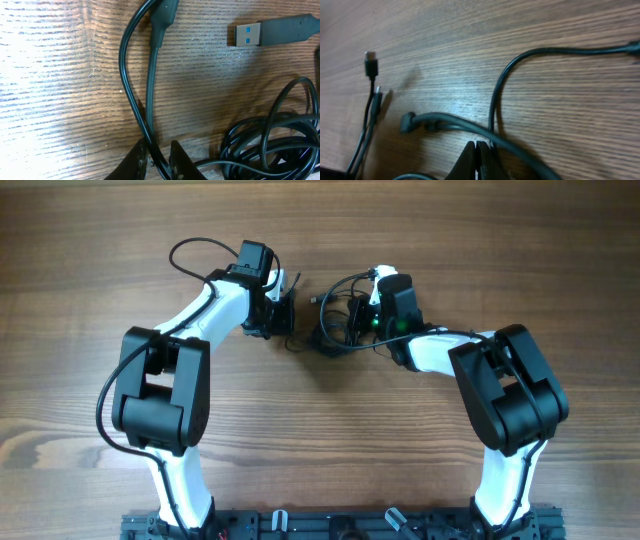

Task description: Untangle cables

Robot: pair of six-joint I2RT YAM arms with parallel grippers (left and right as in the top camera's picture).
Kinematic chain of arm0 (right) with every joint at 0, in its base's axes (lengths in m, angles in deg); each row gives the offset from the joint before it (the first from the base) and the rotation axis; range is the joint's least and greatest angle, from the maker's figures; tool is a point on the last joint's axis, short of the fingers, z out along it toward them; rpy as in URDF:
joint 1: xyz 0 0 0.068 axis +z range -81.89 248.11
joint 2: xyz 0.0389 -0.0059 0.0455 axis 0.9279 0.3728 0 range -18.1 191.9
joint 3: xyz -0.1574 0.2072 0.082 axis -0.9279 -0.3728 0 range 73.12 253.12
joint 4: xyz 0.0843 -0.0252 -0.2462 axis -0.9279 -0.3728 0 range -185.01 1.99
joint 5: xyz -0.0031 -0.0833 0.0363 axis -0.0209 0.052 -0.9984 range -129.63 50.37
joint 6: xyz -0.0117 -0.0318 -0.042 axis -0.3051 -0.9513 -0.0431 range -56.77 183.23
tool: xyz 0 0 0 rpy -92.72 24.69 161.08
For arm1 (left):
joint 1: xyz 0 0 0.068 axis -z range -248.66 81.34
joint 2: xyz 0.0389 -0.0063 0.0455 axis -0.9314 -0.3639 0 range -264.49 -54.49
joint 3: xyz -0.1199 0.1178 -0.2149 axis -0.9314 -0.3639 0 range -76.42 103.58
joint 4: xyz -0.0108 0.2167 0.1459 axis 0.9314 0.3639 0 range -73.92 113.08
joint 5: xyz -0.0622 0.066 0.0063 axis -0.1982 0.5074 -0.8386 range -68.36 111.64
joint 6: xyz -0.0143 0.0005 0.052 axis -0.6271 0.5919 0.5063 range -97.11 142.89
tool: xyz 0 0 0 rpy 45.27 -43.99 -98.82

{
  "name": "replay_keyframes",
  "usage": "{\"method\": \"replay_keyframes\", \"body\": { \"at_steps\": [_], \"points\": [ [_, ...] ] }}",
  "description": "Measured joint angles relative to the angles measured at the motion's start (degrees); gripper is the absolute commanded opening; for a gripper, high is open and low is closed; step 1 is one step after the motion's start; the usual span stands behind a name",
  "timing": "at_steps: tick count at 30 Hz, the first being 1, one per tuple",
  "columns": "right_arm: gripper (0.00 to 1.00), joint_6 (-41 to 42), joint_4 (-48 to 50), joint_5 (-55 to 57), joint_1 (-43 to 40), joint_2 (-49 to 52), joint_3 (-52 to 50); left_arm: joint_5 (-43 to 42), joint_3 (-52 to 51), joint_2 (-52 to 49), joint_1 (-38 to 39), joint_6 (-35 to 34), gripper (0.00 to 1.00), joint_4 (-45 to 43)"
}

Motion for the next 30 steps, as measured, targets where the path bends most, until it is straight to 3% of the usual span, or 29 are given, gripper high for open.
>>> {"method": "replay_keyframes", "body": {
  "at_steps": [6,10,19,30],
  "points": [
    [0.04,0.2,-8.5,2.5,-1.0,-1.5,2.2,0.0,0.0,0.0,0.0,0.0,0.17,0.0],
    [0.04,0.3,-19.1,3.4,-5.3,-4.5,3.5,0.0,0.0,0.0,0.0,0.0,0.17,0.0],
    [0.04,0.3,-30.8,5.3,-11.6,-6.4,5.5,0.0,0.0,0.0,0.0,0.0,0.17,0.0],
    [0.06,-0.7,-62.6,8.6,-15.0,-5.2,17.0,0.0,0.0,0.0,0.0,0.0,0.19,0.0]
  ]
}}
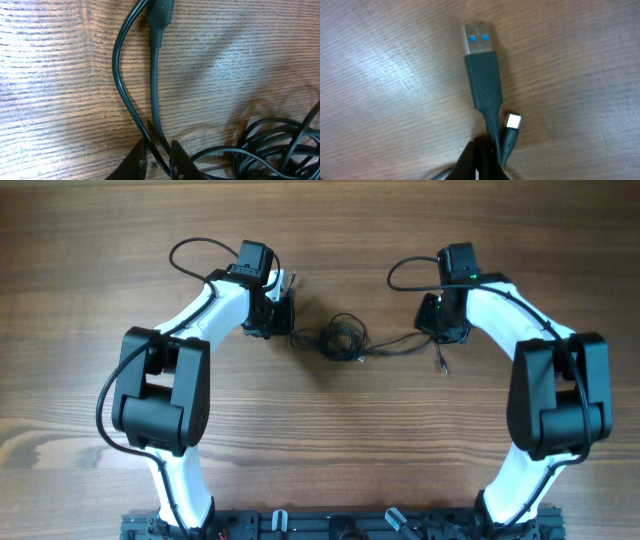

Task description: Untangle cables

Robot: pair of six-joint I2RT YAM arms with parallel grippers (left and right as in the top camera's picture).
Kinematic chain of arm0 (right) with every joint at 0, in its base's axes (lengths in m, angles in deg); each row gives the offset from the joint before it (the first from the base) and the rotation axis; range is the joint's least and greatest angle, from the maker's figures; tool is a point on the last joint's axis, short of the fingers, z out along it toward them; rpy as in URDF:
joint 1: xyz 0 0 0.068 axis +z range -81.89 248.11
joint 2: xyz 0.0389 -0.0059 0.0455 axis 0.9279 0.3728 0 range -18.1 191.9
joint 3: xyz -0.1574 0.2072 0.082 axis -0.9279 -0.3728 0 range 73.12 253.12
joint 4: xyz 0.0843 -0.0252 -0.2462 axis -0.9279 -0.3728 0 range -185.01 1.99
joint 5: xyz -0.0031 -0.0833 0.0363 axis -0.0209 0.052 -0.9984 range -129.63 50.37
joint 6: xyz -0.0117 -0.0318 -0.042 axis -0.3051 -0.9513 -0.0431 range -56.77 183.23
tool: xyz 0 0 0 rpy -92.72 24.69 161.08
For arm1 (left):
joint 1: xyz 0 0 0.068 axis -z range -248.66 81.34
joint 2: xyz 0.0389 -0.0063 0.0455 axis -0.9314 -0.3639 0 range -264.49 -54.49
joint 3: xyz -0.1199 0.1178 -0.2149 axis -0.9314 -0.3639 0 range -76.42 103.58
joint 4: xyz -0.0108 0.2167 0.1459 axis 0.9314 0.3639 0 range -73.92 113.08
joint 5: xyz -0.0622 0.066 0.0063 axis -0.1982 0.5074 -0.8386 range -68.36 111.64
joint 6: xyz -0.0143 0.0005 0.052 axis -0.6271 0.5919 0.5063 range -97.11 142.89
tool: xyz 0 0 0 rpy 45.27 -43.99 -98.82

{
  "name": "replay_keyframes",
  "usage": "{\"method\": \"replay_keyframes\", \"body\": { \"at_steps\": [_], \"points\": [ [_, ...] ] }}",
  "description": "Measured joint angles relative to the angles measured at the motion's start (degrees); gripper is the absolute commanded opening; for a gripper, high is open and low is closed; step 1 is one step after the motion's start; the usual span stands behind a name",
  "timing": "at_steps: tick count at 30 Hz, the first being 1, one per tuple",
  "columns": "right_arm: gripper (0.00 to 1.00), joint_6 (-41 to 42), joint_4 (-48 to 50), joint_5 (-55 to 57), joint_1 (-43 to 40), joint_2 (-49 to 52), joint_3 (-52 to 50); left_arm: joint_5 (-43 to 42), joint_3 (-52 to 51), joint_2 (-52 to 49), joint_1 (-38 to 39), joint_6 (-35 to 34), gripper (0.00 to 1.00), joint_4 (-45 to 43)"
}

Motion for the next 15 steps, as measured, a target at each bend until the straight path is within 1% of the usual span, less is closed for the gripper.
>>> {"method": "replay_keyframes", "body": {
  "at_steps": [3,4,5,6,7,12,15],
  "points": [
    [0.11,-2.0,-7.3,0.0,0.0,0.3,3.6,0.0,0.0,0.0,0.0,0.0,0.22,0.0],
    [0.13,-2.5,-9.6,0.0,0.0,0.3,4.9,0.0,0.0,0.0,0.0,0.0,0.29,0.0],
    [0.15,-3.4,-11.5,-0.3,0.0,0.3,6.3,0.0,0.0,0.0,0.0,0.0,0.41,0.0],
    [0.16,-4.2,-13.4,-0.9,0.0,0.3,7.7,0.0,0.0,0.0,0.0,-0.2,0.49,0.0],
    [0.17,-5.0,-15.4,-1.9,0.0,0.3,9.3,0.0,0.0,0.0,0.0,-0.1,0.54,0.0],
    [0.18,-8.3,-24.0,-6.4,0.1,0.3,17.5,0.0,0.0,0.7,0.0,-0.4,0.56,0.2],
    [0.22,-12.1,-25.0,-9.8,0.7,0.3,19.9,0.2,0.0,1.8,0.0,-0.4,0.55,1.2]
  ]
}}
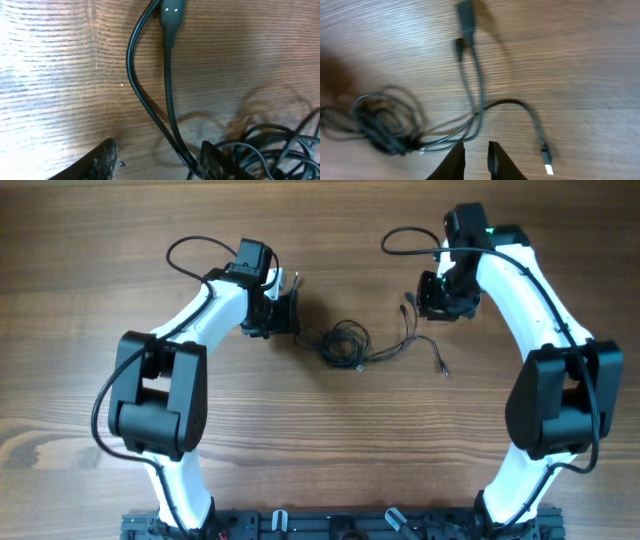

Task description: Untangle cables

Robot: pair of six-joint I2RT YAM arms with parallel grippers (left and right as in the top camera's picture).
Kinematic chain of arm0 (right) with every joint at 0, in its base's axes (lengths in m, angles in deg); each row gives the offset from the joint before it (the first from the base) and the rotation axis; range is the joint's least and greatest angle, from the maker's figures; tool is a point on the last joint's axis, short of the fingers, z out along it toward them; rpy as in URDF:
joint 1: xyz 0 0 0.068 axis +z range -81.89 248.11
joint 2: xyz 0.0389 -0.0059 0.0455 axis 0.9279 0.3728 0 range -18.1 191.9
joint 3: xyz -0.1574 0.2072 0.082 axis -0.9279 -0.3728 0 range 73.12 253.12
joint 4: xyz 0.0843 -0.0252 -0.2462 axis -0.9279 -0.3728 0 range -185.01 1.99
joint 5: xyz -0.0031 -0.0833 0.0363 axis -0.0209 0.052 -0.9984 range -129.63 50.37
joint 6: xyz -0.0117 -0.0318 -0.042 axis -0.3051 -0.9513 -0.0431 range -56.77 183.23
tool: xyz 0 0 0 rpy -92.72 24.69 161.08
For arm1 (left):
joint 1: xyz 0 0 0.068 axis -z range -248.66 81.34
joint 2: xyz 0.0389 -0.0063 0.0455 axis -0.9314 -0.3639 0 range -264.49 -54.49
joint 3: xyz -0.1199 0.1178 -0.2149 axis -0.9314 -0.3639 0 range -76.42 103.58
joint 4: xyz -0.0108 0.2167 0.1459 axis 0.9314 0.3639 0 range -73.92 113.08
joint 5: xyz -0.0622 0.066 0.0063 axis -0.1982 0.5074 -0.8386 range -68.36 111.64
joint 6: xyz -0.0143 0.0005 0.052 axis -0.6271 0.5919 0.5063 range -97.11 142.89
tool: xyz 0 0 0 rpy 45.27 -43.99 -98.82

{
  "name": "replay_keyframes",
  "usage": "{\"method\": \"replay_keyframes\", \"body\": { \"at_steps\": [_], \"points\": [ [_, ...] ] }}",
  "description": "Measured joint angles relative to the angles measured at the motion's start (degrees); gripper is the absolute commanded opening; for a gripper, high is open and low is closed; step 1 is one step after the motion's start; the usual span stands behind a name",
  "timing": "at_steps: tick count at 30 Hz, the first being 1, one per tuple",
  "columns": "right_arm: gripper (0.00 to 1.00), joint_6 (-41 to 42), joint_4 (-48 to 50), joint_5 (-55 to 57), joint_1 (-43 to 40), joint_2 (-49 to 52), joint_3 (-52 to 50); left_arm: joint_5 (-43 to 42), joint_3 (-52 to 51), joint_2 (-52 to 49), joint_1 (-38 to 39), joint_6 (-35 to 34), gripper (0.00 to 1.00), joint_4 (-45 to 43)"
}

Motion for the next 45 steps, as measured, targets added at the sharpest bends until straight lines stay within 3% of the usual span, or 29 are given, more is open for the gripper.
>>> {"method": "replay_keyframes", "body": {
  "at_steps": [3,5,6,8,12,18,28,30,31,32,35,37,39,40,41,45],
  "points": [
    [0.23,-3.2,0.0,-4.4,2.1,0.0,0.1,0.0,0.0,3.7,0.0,-0.2,0.58,1.1],
    [0.29,-4.0,1.0,-6.2,4.2,0.0,0.1,0.0,0.0,6.6,0.0,-0.4,0.79,1.7],
    [0.36,-4.2,1.7,-7.0,5.1,0.0,0.1,0.0,0.0,7.8,0.0,-0.7,0.83,2.0],
    [0.49,-4.5,3.7,-8.0,7.2,0.0,0.1,0.0,0.0,8.9,0.0,-2.3,0.83,2.8],
    [0.61,-4.7,6.1,-8.9,10.7,0.0,0.1,0.0,0.0,8.9,0.0,-2.9,0.83,3.3],
    [0.78,-4.4,6.7,-9.1,13.5,0.0,0.0,0.0,0.0,8.0,0.0,-5.5,0.75,3.3],
    [0.78,-0.3,18.5,-9.1,13.8,0.0,-12.0,0.0,0.0,3.3,1.6,-9.4,0.7,3.1],
    [0.78,0.8,20.7,-9.1,13.8,0.0,-13.8,0.0,0.0,3.1,2.6,-9.7,0.64,3.5],
    [0.77,1.1,21.1,-9.1,13.8,0.0,-14.1,0.0,-0.1,3.1,3.3,-9.9,0.56,3.4],
    [0.77,1.7,23.2,-9.1,13.9,0.0,-16.1,0.0,-0.2,3.1,4.2,-10.1,0.41,2.8],
    [0.72,3.1,27.0,-9.1,14.4,0.0,-19.2,0.9,-0.9,3.1,7.0,-11.1,0.07,-0.2],
    [0.62,4.1,28.7,-9.1,14.8,0.0,-20.2,2.8,-1.5,2.8,8.3,-12.2,0.04,-1.4],
    [0.43,5.9,30.0,-9.1,15.0,0.0,-20.6,4.8,-1.7,2.0,8.8,-13.0,0.04,-1.8],
    [0.29,6.9,30.7,-9.1,15.0,0.0,-20.9,5.9,-1.7,1.5,8.7,-13.2,0.04,-2.1],
    [0.21,8.4,31.2,-9.1,15.0,0.1,-21.2,6.9,-1.8,0.9,8.2,-13.3,0.04,-2.3],
    [0.14,12.3,34.7,-12.3,15.6,0.1,-21.6,8.0,-1.9,0.5,5.2,-13.6,0.06,-2.6]
  ]
}}
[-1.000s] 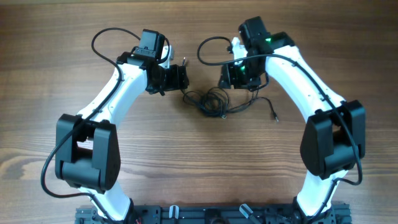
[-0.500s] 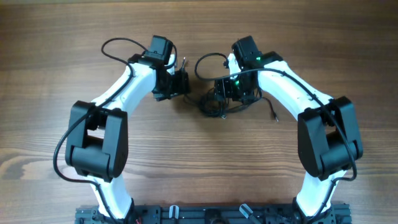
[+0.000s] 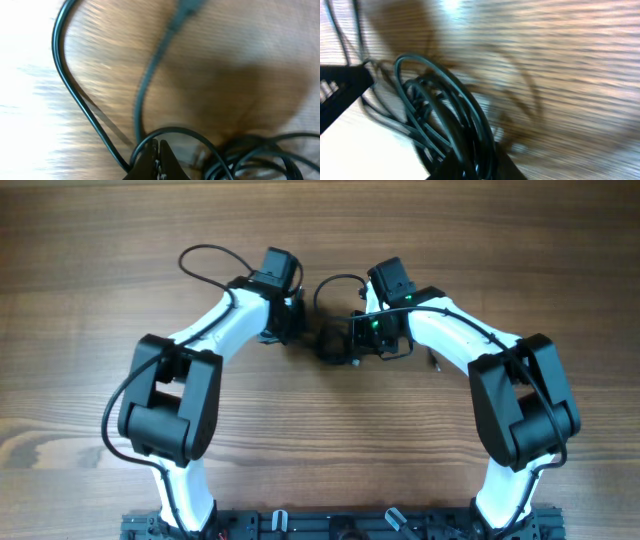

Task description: Untangle cables

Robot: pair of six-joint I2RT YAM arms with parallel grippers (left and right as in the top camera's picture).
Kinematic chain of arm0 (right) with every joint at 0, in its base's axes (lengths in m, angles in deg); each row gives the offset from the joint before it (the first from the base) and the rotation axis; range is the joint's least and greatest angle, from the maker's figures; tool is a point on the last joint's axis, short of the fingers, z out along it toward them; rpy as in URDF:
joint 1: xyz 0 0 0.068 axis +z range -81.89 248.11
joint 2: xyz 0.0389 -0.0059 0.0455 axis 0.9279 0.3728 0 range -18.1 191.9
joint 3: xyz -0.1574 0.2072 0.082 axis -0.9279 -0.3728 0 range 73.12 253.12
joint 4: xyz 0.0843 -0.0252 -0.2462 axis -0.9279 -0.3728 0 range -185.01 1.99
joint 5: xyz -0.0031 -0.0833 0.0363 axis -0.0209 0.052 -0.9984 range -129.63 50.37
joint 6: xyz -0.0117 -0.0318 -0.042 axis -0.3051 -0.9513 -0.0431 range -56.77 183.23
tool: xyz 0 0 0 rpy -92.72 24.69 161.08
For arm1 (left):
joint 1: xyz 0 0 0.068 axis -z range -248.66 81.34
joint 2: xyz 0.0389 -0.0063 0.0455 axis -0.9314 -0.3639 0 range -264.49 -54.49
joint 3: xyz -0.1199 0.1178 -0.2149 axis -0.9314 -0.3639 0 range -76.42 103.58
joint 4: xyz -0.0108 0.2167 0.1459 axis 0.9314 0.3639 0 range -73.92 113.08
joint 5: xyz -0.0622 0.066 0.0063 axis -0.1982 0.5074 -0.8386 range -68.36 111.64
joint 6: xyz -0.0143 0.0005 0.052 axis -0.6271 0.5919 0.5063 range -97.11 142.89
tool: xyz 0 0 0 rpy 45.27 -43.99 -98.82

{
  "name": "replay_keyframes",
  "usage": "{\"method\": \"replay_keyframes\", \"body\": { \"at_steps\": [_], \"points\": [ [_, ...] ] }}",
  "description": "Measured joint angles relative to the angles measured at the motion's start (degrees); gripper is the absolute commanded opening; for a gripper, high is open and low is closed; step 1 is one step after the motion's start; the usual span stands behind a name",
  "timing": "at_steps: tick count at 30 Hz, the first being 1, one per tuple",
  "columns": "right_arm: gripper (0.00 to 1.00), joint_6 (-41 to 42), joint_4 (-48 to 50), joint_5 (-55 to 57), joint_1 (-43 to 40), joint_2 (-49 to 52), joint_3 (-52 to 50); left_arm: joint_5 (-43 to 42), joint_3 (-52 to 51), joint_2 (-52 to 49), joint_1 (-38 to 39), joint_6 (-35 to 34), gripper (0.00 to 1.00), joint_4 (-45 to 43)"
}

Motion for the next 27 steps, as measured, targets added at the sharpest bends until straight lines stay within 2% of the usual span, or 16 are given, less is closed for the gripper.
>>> {"method": "replay_keyframes", "body": {
  "at_steps": [9,12,15,16,21,27],
  "points": [
    [0.11,4.3,9.5,-3.0,6.0,0.0,-0.1,-1.2,0.0,0.0,-9.4,-0.2,0.09,0.3],
    [0.04,4.6,10.4,-1.7,7.8,0.0,-0.1,-6.9,0.0,0.0,-10.9,1.9,0.14,0.5],
    [0.04,4.9,10.3,0.2,8.4,0.0,-0.1,-14.8,0.0,0.0,-11.6,5.3,0.14,0.5],
    [0.04,4.9,10.3,0.5,8.4,0.0,-0.1,-15.9,0.0,0.0,-11.6,5.7,0.15,0.5],
    [0.04,4.8,9.9,1.4,8.3,0.0,-0.1,-22.6,0.0,0.0,-11.6,8.9,0.31,0.0],
    [0.04,4.6,9.4,1.5,8.3,0.0,-0.1,-27.5,0.0,0.0,-11.6,16.2,0.35,-2.3]
  ]
}}
